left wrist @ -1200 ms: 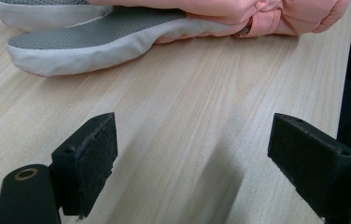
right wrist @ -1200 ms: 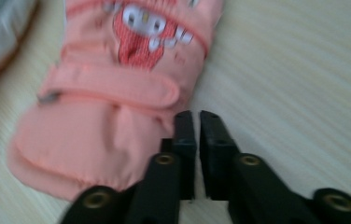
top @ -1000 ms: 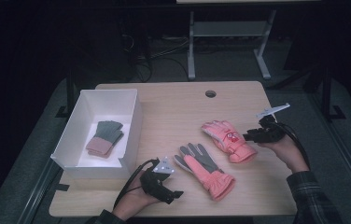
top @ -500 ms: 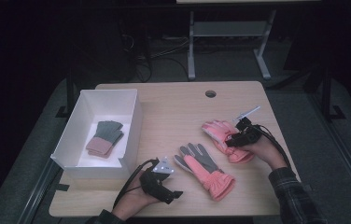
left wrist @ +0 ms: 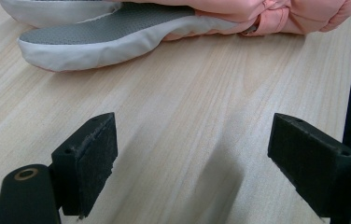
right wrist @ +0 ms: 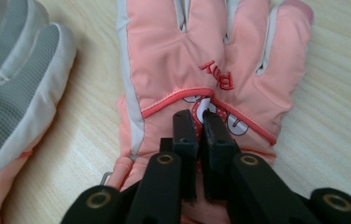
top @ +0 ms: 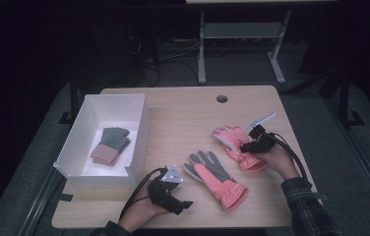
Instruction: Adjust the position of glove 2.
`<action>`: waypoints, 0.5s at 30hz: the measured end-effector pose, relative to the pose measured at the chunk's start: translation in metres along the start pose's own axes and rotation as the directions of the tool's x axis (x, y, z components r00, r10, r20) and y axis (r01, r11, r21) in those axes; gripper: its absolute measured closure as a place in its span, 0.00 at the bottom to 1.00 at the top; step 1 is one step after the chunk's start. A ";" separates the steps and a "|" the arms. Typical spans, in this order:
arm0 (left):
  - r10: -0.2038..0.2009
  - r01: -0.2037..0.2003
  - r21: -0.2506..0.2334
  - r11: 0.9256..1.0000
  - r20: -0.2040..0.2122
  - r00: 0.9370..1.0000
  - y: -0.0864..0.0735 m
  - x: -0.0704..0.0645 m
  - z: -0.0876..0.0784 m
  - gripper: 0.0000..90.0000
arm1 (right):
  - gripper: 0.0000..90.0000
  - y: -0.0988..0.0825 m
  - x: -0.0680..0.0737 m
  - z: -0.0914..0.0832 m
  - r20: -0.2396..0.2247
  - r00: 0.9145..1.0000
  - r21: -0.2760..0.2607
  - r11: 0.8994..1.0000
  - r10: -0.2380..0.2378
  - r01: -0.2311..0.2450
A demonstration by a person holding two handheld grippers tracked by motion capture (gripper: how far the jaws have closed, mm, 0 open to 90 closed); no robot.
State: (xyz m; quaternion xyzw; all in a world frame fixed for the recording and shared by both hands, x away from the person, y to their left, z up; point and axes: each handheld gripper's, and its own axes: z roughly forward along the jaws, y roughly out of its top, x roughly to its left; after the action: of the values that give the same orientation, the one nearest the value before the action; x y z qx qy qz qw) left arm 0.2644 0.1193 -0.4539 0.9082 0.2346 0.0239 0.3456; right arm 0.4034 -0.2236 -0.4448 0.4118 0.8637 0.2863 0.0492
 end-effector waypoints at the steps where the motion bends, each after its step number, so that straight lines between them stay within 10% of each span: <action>1: 0.000 0.000 0.000 1.000 0.000 1.000 0.000 0.000 0.000 0.17 | 0.95 0.000 0.000 0.000 0.000 1.000 0.000 1.000 0.000 0.000; 15: -0.005 0.005 -0.017 1.000 -0.013 1.000 0.000 0.002 -0.002 0.17 | 0.98 -0.003 -0.005 -0.036 -0.053 0.997 -0.099 0.993 0.054 -0.059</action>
State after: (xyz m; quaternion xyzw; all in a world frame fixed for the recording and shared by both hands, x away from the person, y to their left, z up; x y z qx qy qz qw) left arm 0.2655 0.1213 -0.4523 0.9045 0.2390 0.0307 0.3518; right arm 0.3928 -0.2455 -0.4172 0.4256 0.8373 0.3409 0.0400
